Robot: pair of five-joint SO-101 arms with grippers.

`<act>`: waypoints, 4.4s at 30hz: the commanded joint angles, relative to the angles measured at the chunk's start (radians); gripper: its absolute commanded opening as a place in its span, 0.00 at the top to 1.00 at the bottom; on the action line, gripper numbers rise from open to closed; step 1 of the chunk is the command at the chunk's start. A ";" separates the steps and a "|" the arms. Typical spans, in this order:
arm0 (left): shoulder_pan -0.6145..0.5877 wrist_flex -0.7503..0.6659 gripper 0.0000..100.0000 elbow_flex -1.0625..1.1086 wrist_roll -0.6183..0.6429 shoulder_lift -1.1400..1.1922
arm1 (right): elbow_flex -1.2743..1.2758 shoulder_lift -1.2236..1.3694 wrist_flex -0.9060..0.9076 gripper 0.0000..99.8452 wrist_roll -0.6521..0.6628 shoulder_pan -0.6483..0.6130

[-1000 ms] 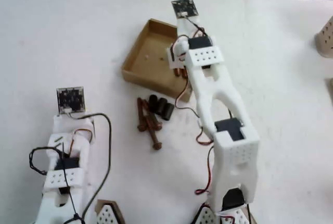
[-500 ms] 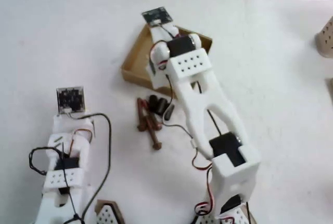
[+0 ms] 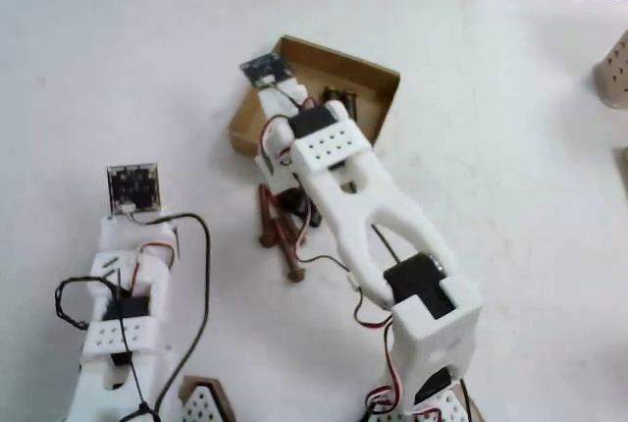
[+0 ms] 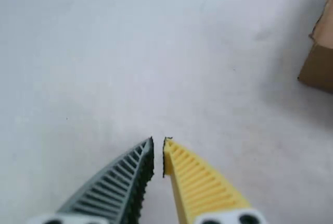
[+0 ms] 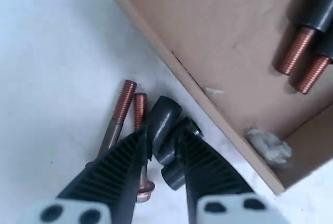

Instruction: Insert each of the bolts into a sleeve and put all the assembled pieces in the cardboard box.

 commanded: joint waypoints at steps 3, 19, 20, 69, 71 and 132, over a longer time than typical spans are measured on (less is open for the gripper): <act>0.022 0.006 0.94 0.000 -0.011 -0.019 | 0.069 -0.064 -0.108 0.94 0.006 -0.022; 0.022 0.006 0.94 0.000 -0.011 -0.019 | 0.135 -0.051 -0.113 0.84 0.006 -0.028; 0.022 0.006 0.94 0.000 -0.011 -0.019 | 0.132 -0.039 -0.113 0.84 0.006 -0.028; 0.022 0.006 0.94 0.000 -0.011 -0.019 | 0.069 -0.036 0.025 0.98 0.015 -0.030; 0.022 0.006 0.94 0.000 -0.011 -0.019 | 0.069 -0.077 0.082 0.98 0.015 -0.025; 0.441 0.954 0.94 -0.649 0.121 -0.010 | 1.007 -0.707 -0.225 0.98 0.278 0.926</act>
